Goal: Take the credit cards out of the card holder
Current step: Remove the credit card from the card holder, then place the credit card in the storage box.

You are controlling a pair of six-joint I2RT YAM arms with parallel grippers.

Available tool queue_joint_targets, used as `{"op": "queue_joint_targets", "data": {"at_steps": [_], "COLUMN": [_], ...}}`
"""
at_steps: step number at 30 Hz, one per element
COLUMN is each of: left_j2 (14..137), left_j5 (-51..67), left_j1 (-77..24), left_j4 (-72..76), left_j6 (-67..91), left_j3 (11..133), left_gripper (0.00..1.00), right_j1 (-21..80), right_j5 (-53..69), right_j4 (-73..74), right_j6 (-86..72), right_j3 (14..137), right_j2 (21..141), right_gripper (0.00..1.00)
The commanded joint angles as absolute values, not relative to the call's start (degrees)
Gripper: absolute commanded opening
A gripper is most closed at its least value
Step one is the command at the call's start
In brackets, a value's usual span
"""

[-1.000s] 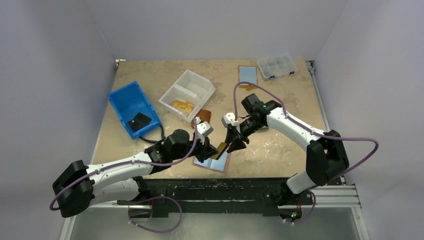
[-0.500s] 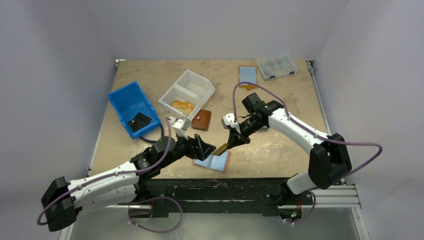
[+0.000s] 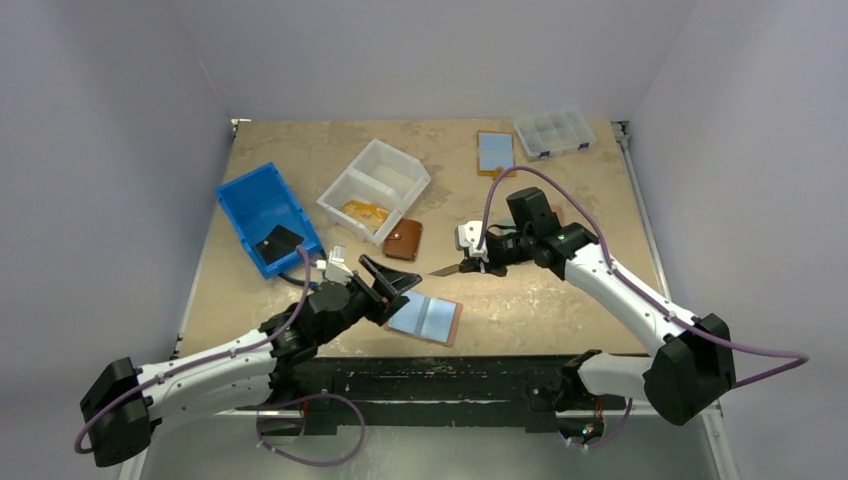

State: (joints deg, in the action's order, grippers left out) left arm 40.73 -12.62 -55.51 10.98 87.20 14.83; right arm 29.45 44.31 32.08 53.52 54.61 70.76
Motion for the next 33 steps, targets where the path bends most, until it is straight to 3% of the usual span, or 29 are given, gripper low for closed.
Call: {"op": "queue_joint_targets", "data": {"at_steps": [1, 12, 15, 19, 30, 33], "left_j2": [49.4, 64.2, 65.9, 68.3, 71.4, 71.5], "left_j5": [-12.6, -12.0, -12.3, -11.9, -9.7, -9.6], "left_j1": [-55.4, -55.4, -55.4, -55.4, -55.4, -55.3], "left_j4": [6.8, 17.0, 19.6, 22.7, 25.4, 25.3], "left_j6": [97.0, 105.5, 106.2, 106.2, 106.4, 106.1], "left_j3": [26.2, 29.2, 29.4, 29.7, 30.6, 30.5], "left_gripper": [0.88, 0.83, 0.73, 0.51, 0.21, 0.02], "right_j1": [29.3, 29.3, 29.6, 29.9, 30.7, 30.8], "right_j5": [43.4, 46.6, 47.1, 47.3, 47.6, 48.3], "right_j4": [27.3, 27.5, 27.7, 27.9, 28.8, 30.6], "right_j6": [51.1, 53.4, 54.1, 54.9, 57.3, 59.3], "right_j3": [53.8, 52.3, 52.1, 51.9, 51.3, 51.4], "right_j2": [70.0, 68.9, 68.9, 69.0, 69.1, 69.1], "right_gripper": [0.00, 0.00, 0.00, 0.00, 0.00, 0.09]}}
